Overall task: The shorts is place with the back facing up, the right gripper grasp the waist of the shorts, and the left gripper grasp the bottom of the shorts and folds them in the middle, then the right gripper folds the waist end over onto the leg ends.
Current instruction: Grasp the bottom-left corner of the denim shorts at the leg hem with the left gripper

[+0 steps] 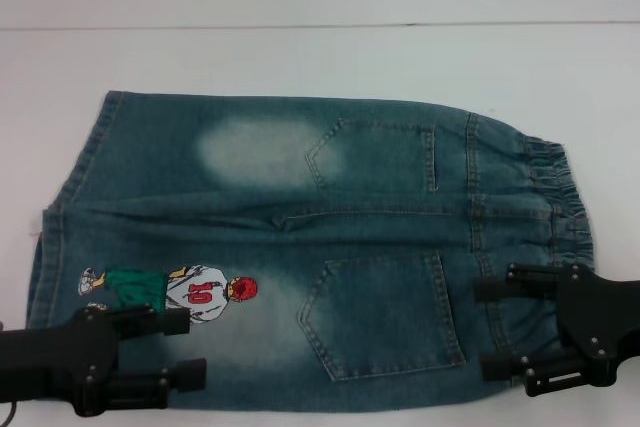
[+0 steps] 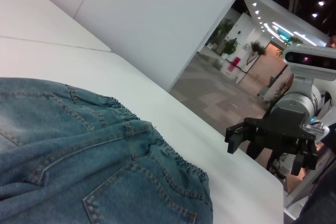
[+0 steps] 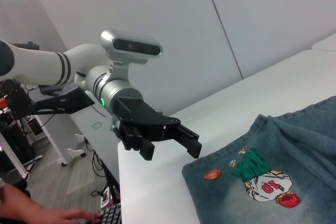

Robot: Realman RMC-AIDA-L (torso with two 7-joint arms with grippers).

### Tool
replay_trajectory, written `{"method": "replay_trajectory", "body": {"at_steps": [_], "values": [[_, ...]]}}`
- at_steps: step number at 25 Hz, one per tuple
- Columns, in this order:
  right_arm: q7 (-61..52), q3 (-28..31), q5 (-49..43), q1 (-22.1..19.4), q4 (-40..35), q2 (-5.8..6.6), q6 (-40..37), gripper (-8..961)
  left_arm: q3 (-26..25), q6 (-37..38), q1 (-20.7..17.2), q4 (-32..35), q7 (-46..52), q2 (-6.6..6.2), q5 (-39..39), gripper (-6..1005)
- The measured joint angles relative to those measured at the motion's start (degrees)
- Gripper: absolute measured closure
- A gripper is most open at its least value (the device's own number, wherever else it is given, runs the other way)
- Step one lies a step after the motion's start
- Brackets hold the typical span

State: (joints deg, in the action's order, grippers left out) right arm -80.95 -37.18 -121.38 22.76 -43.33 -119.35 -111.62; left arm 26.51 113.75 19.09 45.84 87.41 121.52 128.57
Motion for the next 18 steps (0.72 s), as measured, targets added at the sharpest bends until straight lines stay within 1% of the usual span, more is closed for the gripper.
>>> {"method": "replay_trajectory", "body": {"at_steps": [18], "values": [[0.00,0.00,0.00,0.04,0.00,0.00,0.00,-4,-0.06,0.51,0.54,-0.52,-0.41,0.12,-0.25,154]]}}
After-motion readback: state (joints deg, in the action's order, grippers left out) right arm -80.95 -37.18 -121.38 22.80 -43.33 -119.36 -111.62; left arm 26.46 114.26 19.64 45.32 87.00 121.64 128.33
